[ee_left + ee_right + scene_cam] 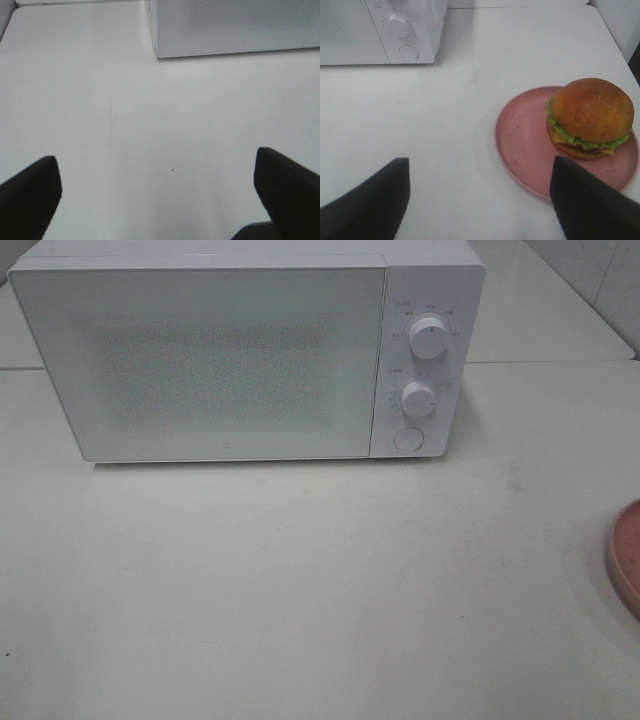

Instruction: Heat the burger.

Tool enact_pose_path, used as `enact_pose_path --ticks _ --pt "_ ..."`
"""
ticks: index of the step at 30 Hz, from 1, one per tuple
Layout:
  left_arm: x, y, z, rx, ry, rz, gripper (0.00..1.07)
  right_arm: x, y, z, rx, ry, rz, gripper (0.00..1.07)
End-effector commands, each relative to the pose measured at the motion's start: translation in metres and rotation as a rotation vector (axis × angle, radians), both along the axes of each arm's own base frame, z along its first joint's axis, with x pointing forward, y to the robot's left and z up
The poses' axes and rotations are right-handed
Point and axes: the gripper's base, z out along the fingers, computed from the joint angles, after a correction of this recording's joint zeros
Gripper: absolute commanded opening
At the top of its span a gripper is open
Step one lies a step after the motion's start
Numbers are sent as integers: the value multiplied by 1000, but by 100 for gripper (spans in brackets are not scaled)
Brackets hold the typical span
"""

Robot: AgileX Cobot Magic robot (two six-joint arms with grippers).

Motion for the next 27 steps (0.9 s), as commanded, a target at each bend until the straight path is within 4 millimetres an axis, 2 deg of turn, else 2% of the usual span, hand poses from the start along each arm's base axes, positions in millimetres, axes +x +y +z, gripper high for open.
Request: enact_pose_path --ticks 1,3,27 --pt "-7 0 0 -2 -56 1 102 -4 0 0 -3 -32 -4 75" --pt "-13 -1 0 0 -100 0 102 -4 0 0 -3 -32 -4 75" --pt "-12 -1 0 2 -94 0 102 -2 0 0 -4 -21 -3 75"
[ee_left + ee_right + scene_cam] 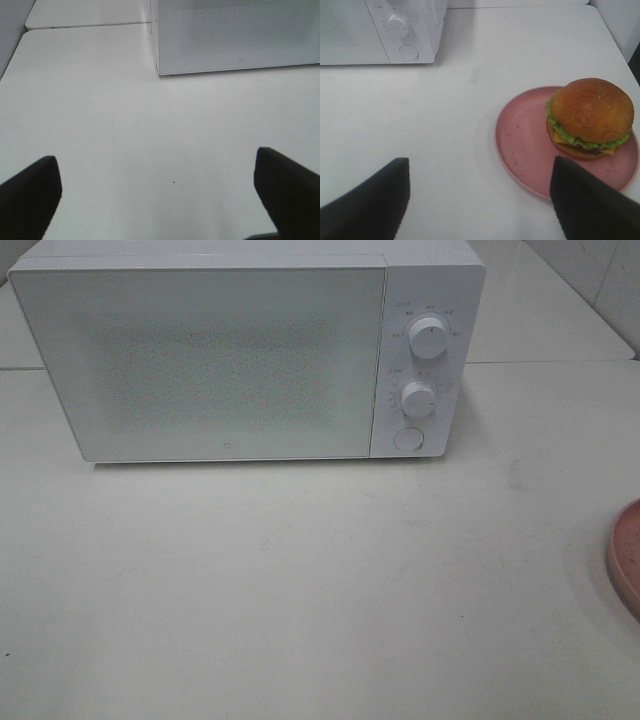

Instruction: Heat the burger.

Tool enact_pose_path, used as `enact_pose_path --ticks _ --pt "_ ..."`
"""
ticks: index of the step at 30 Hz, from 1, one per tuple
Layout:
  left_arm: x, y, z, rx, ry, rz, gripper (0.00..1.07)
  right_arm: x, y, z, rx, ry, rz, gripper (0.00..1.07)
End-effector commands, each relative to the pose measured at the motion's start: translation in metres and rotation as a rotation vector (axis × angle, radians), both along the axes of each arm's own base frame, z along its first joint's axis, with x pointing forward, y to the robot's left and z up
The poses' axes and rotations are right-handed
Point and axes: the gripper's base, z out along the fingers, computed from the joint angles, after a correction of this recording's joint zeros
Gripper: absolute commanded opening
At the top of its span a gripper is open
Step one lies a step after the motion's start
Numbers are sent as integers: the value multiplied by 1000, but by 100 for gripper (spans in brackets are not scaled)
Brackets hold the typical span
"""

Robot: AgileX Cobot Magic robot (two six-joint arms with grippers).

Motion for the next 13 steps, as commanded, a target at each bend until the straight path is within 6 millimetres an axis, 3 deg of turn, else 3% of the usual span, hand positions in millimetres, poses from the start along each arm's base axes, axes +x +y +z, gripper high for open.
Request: enact_pose_path --ticks 1,13 --pt "-4 0 0 -1 -40 0 102 -2 0 0 -4 -21 -3 75" --pt "-4 0 0 -1 -40 0 102 -2 0 0 -4 -21 -3 75"
